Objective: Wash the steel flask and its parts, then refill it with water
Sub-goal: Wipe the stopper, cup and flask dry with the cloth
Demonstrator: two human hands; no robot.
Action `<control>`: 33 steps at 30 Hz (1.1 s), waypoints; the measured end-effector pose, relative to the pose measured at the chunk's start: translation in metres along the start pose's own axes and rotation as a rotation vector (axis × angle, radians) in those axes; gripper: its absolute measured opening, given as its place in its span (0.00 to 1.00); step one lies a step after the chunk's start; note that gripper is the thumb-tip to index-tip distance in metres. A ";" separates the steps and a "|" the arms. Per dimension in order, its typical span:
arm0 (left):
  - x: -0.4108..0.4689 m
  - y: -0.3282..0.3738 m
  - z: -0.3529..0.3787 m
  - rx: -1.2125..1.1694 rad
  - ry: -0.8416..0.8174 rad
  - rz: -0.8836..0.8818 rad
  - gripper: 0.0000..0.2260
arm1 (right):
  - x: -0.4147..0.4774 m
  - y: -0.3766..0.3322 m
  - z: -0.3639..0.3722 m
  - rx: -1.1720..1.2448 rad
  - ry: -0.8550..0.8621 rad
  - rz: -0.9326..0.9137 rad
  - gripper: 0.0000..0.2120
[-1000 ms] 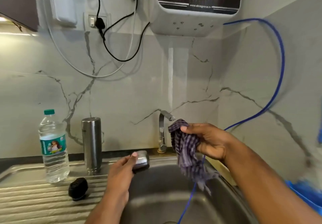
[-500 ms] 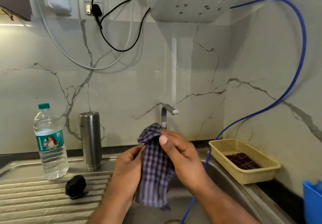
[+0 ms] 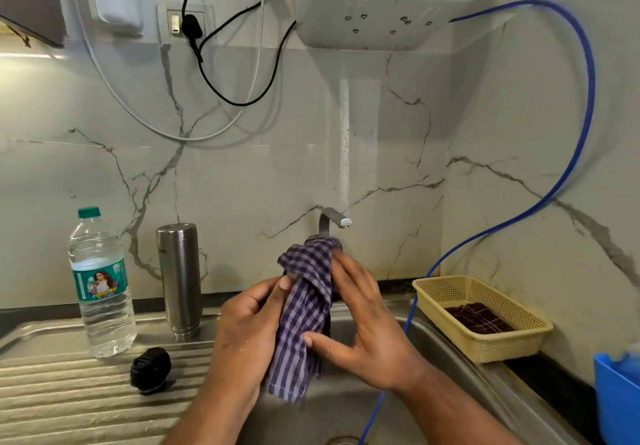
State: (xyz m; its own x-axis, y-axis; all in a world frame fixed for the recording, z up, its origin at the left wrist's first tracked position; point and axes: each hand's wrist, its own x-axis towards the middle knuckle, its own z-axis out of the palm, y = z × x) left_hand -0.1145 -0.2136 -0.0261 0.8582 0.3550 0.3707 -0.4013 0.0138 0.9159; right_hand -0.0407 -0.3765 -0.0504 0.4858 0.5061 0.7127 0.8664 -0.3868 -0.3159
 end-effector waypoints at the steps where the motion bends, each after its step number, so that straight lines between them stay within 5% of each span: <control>1: 0.000 -0.002 0.001 0.032 -0.015 0.004 0.10 | -0.001 0.001 0.001 -0.007 -0.006 -0.012 0.45; 12: -0.010 -0.004 0.010 0.040 -0.247 0.020 0.13 | -0.005 -0.002 0.010 0.219 0.162 0.097 0.26; 16: -0.004 -0.012 0.003 0.282 -0.297 0.193 0.11 | 0.000 -0.004 0.021 0.524 0.215 0.378 0.12; 19: -0.003 -0.018 0.002 0.527 -0.331 0.314 0.09 | 0.003 -0.008 0.002 0.942 0.176 0.681 0.14; 21: -0.004 -0.022 0.006 0.543 -0.326 0.314 0.09 | 0.006 -0.005 -0.007 0.789 0.159 0.795 0.17; 27: -0.011 -0.005 0.014 0.142 -0.305 0.037 0.10 | -0.004 -0.003 0.014 0.345 0.285 0.217 0.17; 30: -0.010 -0.009 0.009 0.287 -0.333 0.152 0.12 | -0.001 -0.002 0.015 0.487 0.329 0.253 0.14; 33: -0.005 -0.022 0.005 0.640 -0.357 0.342 0.11 | 0.012 0.005 0.013 0.645 0.203 0.550 0.15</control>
State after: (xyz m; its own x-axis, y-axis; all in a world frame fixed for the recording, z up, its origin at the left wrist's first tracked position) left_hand -0.1081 -0.2203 -0.0474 0.8149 -0.0789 0.5741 -0.4922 -0.6174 0.6137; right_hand -0.0289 -0.3621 -0.0516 0.8777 0.2047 0.4332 0.4413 0.0068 -0.8973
